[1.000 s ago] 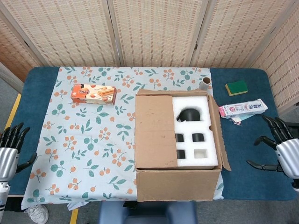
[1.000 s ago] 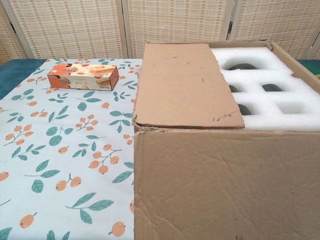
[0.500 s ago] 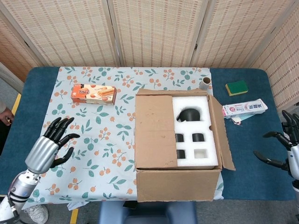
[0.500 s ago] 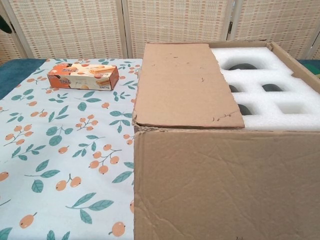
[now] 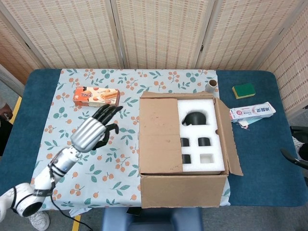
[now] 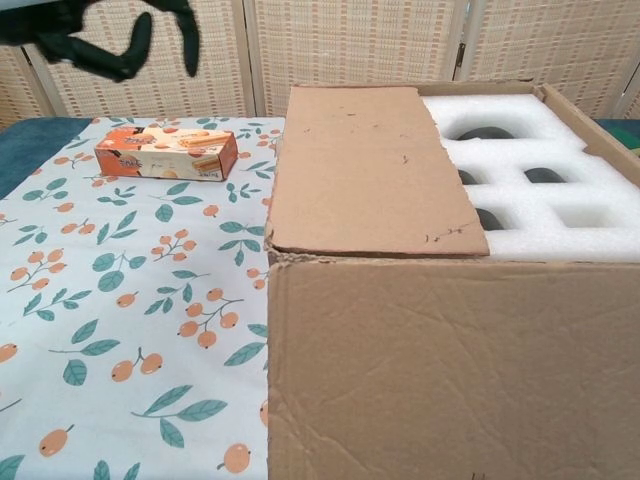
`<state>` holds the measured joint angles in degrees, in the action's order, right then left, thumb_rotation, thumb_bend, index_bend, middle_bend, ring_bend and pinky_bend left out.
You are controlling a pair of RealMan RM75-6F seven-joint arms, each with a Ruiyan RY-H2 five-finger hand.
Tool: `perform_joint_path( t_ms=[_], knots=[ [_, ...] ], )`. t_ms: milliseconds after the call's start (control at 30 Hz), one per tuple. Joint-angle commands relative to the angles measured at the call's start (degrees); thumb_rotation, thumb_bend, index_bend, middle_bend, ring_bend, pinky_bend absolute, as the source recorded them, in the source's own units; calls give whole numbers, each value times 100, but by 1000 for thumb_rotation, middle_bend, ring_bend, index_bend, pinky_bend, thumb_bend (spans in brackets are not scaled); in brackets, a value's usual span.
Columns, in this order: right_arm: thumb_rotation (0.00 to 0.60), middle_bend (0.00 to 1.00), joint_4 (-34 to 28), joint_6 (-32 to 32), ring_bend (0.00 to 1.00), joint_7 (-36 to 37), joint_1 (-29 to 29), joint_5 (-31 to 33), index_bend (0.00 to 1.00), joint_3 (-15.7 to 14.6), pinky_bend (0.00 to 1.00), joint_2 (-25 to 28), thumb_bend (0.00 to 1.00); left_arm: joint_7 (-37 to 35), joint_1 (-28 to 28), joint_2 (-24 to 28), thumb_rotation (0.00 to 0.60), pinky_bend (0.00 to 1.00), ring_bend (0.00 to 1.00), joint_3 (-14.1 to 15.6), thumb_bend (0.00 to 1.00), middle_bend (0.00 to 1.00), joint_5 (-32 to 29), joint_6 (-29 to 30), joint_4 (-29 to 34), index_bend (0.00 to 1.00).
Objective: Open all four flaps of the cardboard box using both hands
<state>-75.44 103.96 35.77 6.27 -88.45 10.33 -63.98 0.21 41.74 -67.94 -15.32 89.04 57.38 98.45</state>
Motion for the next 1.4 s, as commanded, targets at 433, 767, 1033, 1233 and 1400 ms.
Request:
perform_joint_path(
  t_ms=[433,767,1033,1233,1400],
  knots=[
    [597,0,-103,-107,0,219,-268,681,419,437,0,111,203,868,1467,-671,600,0,0,-554,1000,0,-1441,-1295,-239,529],
    [600,0,-30,162,0,1157,-580,677,405,573,0,274,204,1328,2105,-1470,600,0,0,-435,1000,0,-1825,-1418,-723,502],
    [600,0,74,173,0,1605,-639,381,405,460,0,333,205,1353,2445,-2113,600,0,0,-386,1000,0,-2084,-1430,-1374,548],
    [600,0,109,80,0,1769,-655,417,405,475,0,369,204,1121,2640,-2404,600,0,0,-430,1000,0,-2238,-1547,-1649,578],
    [600,0,104,192,0,1967,-755,480,405,531,0,381,204,861,2792,-2567,600,0,0,-504,1000,0,-2485,-1755,-1787,568]
  ],
)
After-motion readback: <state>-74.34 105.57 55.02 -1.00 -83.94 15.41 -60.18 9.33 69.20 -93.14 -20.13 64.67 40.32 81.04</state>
